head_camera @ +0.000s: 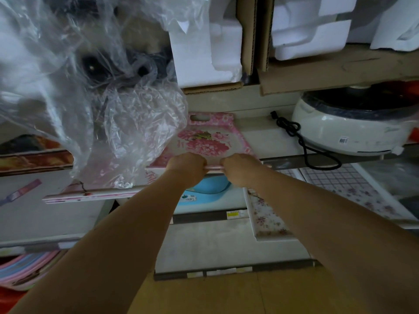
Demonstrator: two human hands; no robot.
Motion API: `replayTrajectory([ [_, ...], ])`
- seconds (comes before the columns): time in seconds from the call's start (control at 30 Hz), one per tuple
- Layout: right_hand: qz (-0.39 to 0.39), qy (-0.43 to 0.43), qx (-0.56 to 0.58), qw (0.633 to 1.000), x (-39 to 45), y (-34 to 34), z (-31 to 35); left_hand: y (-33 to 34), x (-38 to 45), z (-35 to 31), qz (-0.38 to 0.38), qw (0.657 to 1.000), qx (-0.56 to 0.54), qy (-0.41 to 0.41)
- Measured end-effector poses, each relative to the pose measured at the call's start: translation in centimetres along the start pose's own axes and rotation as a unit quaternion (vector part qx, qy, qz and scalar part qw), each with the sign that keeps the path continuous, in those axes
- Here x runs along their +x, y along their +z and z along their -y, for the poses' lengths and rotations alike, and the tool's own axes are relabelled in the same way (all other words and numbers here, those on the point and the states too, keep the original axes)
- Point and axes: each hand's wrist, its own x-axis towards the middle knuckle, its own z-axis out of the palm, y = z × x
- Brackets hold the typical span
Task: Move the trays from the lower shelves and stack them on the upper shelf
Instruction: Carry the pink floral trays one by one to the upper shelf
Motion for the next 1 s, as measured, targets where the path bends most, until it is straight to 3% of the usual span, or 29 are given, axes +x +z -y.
replayTrajectory([
  [0.23, -0.021, 0.014, 0.007, 1.000, 0.0, -1.8, -0.8, -2.4, -0.5, 0.2, -0.010, 0.999, 0.027, 0.019],
  [0.37, -0.027, 0.026, 0.024, 0.999, -0.4, -2.8, -0.7, -2.9, -0.5, 0.2, -0.046, 0.996, 0.066, -0.029],
  [0.5, -0.042, 0.038, -0.002, 0.998, -1.0, -4.5, -0.2, -3.9, -0.8, -0.4, -0.091, 0.996, 0.001, -0.024],
  [0.73, -0.122, 0.104, -0.049, 0.986, -1.3, -5.9, 0.8, -6.1, -1.1, -0.5, -0.073, 0.986, -0.146, -0.032],
  [1.0, -0.136, 0.121, -0.072, 0.981, -4.2, -6.7, 0.7, -5.6, -2.8, -1.6, -0.154, 0.987, -0.047, -0.024],
])
